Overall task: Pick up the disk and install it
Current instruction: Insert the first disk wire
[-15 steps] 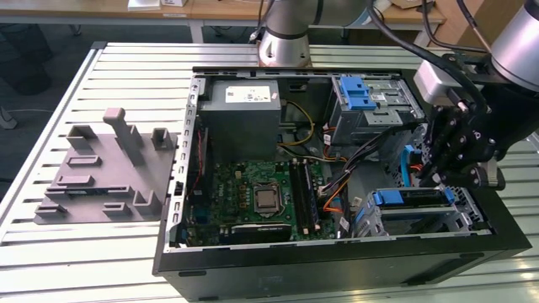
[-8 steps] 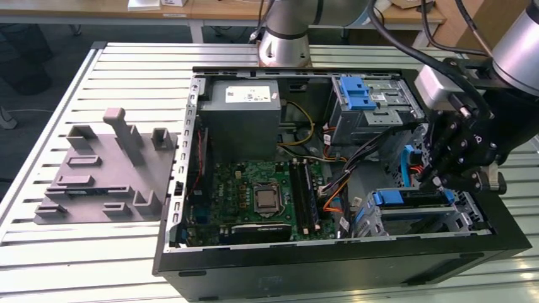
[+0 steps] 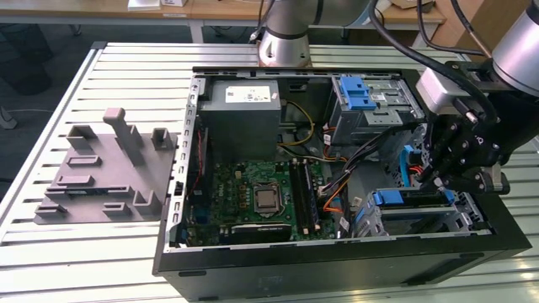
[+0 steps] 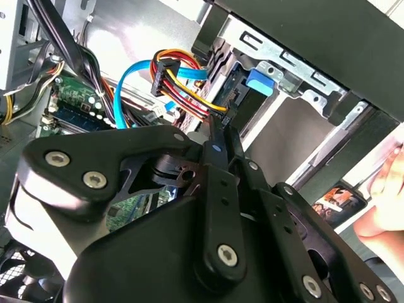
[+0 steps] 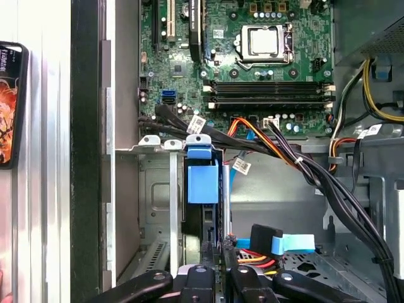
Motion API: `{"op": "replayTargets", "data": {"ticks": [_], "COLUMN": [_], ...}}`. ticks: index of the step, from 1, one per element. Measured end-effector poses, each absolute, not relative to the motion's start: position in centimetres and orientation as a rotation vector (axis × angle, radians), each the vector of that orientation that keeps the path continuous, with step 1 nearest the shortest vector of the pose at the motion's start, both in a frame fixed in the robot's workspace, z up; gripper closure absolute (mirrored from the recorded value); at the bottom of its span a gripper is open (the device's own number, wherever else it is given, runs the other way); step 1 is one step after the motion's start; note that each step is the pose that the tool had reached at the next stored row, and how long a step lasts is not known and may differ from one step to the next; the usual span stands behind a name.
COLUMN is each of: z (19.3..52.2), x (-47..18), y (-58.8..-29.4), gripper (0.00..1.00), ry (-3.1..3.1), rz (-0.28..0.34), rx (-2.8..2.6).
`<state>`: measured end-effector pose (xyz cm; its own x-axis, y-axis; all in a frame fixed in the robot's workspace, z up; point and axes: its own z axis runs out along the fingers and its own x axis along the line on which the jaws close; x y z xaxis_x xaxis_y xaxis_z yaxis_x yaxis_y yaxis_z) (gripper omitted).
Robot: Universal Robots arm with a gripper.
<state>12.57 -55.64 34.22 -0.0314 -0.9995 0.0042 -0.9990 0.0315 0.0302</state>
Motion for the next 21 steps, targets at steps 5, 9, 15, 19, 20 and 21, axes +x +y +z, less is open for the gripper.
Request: {"op": "replayTargets", "data": {"ticks": [5, 9, 15, 19, 20, 21], "z": [34.18, 33.98, 33.68, 33.58, 33.55, 33.53], "x": [12.86, 12.89, 12.90, 12.90, 12.90, 12.90], "y": [-55.64, -55.68, -55.68, -55.69, -55.70, -55.70], "gripper": [0.84, 0.84, 0.84, 0.84, 0.84, 0.84], "ry": [-2.239, -2.239, -2.239, -2.239, -2.239, -2.239], "rz": [-0.029, -0.029, -0.029, -0.029, -0.029, -0.029], "rx": [2.169, 2.169, 2.169, 2.169, 2.169, 2.169]}}
